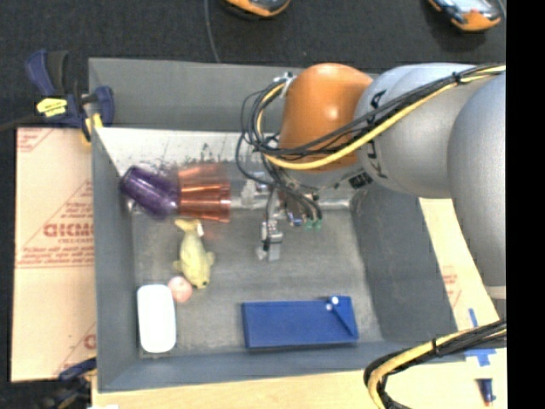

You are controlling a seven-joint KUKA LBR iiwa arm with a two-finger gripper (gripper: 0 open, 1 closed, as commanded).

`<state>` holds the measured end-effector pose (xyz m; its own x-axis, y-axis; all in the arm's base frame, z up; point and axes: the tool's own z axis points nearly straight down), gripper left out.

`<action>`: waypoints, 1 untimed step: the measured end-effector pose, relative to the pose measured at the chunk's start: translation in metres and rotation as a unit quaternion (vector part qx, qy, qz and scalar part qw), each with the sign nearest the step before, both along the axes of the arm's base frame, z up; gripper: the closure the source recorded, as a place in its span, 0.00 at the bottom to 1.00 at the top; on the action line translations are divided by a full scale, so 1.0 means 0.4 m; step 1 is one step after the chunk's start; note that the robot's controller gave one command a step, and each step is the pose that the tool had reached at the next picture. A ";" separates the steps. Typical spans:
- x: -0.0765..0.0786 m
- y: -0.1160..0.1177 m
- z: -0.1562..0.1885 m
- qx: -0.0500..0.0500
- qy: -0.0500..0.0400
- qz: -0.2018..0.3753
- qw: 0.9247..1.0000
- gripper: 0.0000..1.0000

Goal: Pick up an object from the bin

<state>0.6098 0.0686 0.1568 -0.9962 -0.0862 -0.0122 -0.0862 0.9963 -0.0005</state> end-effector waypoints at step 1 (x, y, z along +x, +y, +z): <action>-0.082 0.117 -0.095 0.000 0.000 0.019 1.000 0.00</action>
Offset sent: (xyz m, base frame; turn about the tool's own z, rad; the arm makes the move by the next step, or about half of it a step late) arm -0.0406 0.0352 -0.0357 -0.0627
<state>0.5771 0.1153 0.1190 -0.9922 -0.1243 -0.0115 -0.1243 0.9922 -0.0001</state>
